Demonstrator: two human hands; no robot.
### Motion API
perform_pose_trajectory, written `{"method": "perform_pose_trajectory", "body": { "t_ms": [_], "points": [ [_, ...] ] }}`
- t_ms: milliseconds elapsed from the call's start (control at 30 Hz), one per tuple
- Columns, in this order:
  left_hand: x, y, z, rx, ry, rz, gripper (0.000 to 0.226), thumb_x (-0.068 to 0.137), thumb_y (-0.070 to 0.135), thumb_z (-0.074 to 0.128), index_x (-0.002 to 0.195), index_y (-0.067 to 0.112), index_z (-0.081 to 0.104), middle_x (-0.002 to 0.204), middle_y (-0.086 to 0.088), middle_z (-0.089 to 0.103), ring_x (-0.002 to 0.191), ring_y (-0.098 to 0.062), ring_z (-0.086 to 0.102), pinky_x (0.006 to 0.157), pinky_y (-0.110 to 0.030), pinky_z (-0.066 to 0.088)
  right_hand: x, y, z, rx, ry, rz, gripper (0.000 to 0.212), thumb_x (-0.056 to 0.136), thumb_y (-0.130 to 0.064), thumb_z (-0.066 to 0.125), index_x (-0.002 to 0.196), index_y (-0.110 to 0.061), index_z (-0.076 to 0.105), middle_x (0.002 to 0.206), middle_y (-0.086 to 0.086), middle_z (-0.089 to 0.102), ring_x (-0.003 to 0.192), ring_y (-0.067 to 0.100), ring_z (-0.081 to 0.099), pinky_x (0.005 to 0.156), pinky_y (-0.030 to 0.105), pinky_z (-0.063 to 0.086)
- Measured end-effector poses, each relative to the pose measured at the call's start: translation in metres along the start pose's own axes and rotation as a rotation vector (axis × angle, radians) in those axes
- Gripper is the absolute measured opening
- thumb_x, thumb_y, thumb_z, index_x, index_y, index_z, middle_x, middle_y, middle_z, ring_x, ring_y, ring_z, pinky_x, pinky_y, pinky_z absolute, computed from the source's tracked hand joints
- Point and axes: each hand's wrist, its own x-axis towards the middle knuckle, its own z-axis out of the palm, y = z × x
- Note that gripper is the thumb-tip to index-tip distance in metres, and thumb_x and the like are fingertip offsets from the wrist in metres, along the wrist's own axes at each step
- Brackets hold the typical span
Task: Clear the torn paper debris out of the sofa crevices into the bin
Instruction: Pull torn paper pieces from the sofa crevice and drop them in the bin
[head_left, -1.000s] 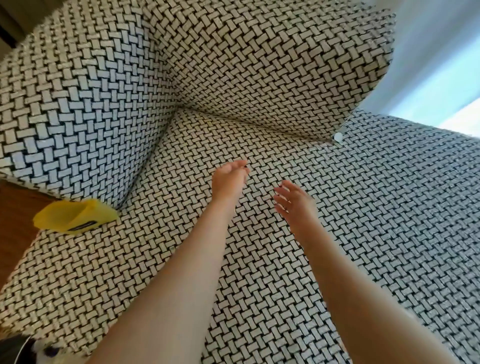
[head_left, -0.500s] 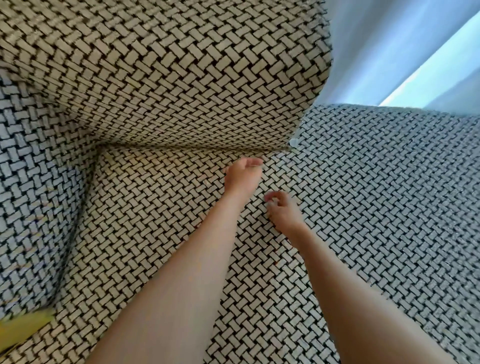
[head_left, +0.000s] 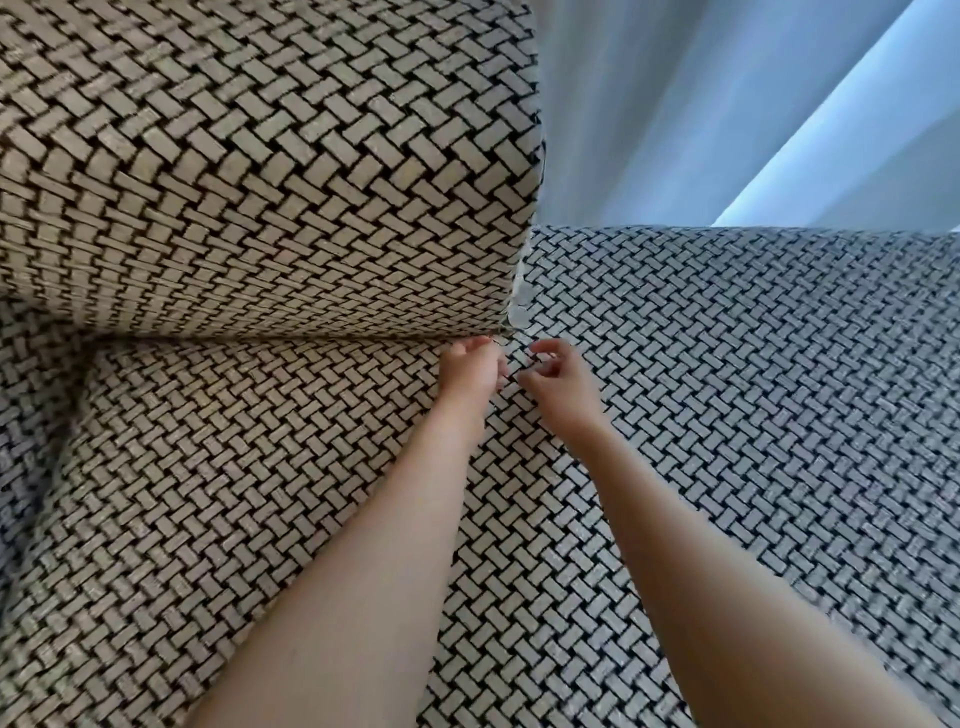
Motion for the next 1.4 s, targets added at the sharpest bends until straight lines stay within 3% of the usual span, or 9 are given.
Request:
{"method": "perform_pose_trajectory", "body": {
  "t_ms": [167, 367, 500, 600, 733, 933, 1100, 1200, 1400],
  "points": [
    [0.007, -0.009, 0.014, 0.143, -0.061, -0.004, 0.019, 0.093, 0.010, 0.042, 0.111, 0.011, 0.048, 0.111, -0.009, 0.054, 0.106, -0.021, 0.050, 0.101, -0.038, 0.040, 0.013, -0.006, -0.010, 0.049, -0.040, -0.013, 0.029, 0.087, -0.005, 0.056, 0.114, -0.013, 0.049, 0.077, 0.000, 0.049, 0.061, 0.009, 0.044, 0.051, 0.020, 0.038],
    [0.005, -0.012, 0.033, 0.122, 0.112, -0.019, 0.036, 0.090, -0.002, 0.032, 0.122, 0.011, 0.045, 0.137, -0.022, 0.045, 0.127, -0.035, 0.042, 0.106, -0.045, 0.034, 0.039, -0.014, -0.016, -0.121, 0.020, -0.134, 0.034, 0.090, -0.016, 0.055, 0.123, -0.016, 0.050, 0.084, -0.001, 0.053, 0.067, 0.010, 0.047, 0.060, 0.023, 0.042],
    [0.006, -0.004, 0.037, 0.080, 0.125, -0.060, 0.032, 0.087, -0.006, 0.028, 0.108, 0.014, 0.042, 0.137, -0.026, 0.043, 0.105, -0.027, 0.048, 0.103, -0.042, 0.035, 0.058, -0.024, -0.004, -0.397, 0.023, -0.137, 0.047, 0.091, -0.033, 0.052, 0.134, -0.028, 0.037, 0.129, 0.010, 0.043, 0.098, 0.022, 0.055, 0.078, 0.035, 0.047],
    [0.011, -0.002, 0.037, 0.084, 0.121, -0.087, 0.031, 0.088, -0.006, 0.027, 0.106, 0.015, 0.041, 0.129, -0.024, 0.049, 0.090, -0.019, 0.039, 0.092, -0.038, 0.041, 0.064, -0.028, -0.004, -0.619, 0.087, -0.178, 0.047, 0.092, -0.034, 0.050, 0.137, -0.030, 0.035, 0.122, 0.010, 0.046, 0.098, 0.025, 0.054, 0.071, 0.031, 0.040],
    [0.017, -0.002, 0.036, 0.090, 0.105, -0.104, 0.033, 0.086, -0.006, 0.028, 0.108, 0.014, 0.042, 0.102, -0.011, 0.044, 0.080, -0.017, 0.041, 0.066, -0.025, 0.036, 0.058, -0.021, 0.000, -0.564, 0.174, -0.209, 0.033, 0.091, -0.030, 0.053, 0.124, -0.034, 0.053, 0.108, 0.003, 0.049, 0.089, 0.022, 0.055, 0.065, 0.027, 0.039],
    [0.014, 0.001, 0.039, 0.071, 0.091, -0.107, 0.028, 0.084, -0.008, 0.031, 0.103, 0.011, 0.038, 0.081, -0.003, 0.043, 0.071, -0.012, 0.038, 0.060, -0.023, 0.031, 0.063, -0.019, -0.003, -0.423, 0.163, -0.159, 0.015, 0.092, -0.025, 0.052, 0.103, -0.024, 0.062, 0.096, -0.004, 0.048, 0.083, 0.016, 0.050, 0.063, 0.027, 0.034],
    [0.014, 0.000, 0.035, 0.006, 0.069, -0.118, 0.016, 0.091, 0.006, 0.039, 0.098, 0.015, 0.049, 0.091, -0.002, 0.050, 0.085, -0.014, 0.043, 0.090, -0.035, 0.038, 0.059, -0.018, -0.018, -0.103, 0.034, -0.144, 0.014, 0.093, -0.027, 0.052, 0.095, -0.020, 0.064, 0.071, -0.005, 0.051, 0.061, 0.011, 0.044, 0.055, 0.025, 0.037],
    [0.019, 0.005, 0.022, -0.165, -0.045, -0.181, 0.026, 0.098, 0.028, 0.033, 0.103, 0.015, 0.055, 0.093, -0.001, 0.058, 0.089, -0.014, 0.052, 0.082, -0.027, 0.038, 0.050, -0.020, -0.033, 0.257, -0.086, 0.035, 0.020, 0.097, -0.017, 0.045, 0.108, -0.012, 0.061, 0.075, -0.001, 0.056, 0.057, 0.009, 0.048, 0.052, 0.020, 0.046],
    [0.020, 0.017, 0.008, -0.447, -0.232, -0.320, 0.044, 0.101, 0.029, 0.023, 0.114, 0.001, 0.055, 0.094, -0.015, 0.063, 0.089, -0.022, 0.059, 0.087, -0.034, 0.047, 0.035, -0.023, -0.045, 0.089, -0.352, -0.052, 0.010, 0.088, -0.014, 0.059, 0.092, -0.015, 0.068, 0.074, -0.004, 0.065, 0.060, 0.006, 0.056, 0.059, 0.015, 0.048]
  ]
}}
